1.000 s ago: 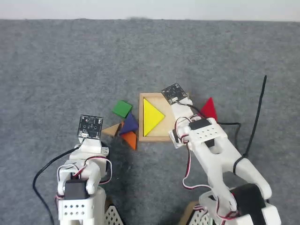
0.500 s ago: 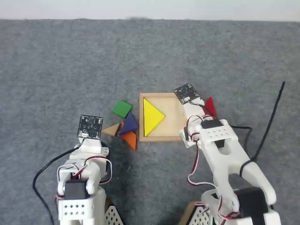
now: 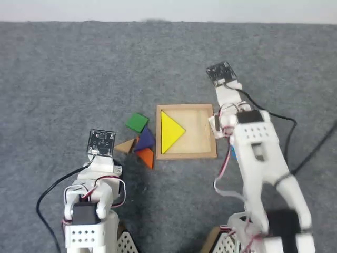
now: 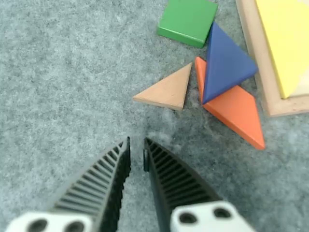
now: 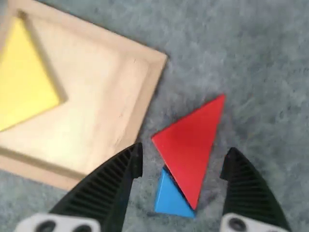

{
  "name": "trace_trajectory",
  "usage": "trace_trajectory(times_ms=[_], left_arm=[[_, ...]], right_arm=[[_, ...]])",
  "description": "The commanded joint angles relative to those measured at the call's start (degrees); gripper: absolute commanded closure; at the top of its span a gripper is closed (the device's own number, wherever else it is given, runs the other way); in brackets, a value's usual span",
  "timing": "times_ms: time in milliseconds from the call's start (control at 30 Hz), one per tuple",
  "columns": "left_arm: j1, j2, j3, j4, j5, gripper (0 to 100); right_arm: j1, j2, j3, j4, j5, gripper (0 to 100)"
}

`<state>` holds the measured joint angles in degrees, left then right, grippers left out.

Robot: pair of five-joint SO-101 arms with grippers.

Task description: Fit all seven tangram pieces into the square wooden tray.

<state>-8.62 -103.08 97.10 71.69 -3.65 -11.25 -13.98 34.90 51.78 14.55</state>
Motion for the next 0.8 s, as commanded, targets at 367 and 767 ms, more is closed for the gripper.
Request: trace_trajectory(times_ms=[367, 767], left_arm=[[-0.4, -0.5, -0.7, 0.3, -0.4, 95], [-0.4, -0.5, -0.7, 0.3, -0.4, 95]], right_arm=[[5.0, 23.5, -14.0, 0.4, 0.3, 72.3], [4.3, 26.0, -20.0, 4.9, -8.3, 72.0]])
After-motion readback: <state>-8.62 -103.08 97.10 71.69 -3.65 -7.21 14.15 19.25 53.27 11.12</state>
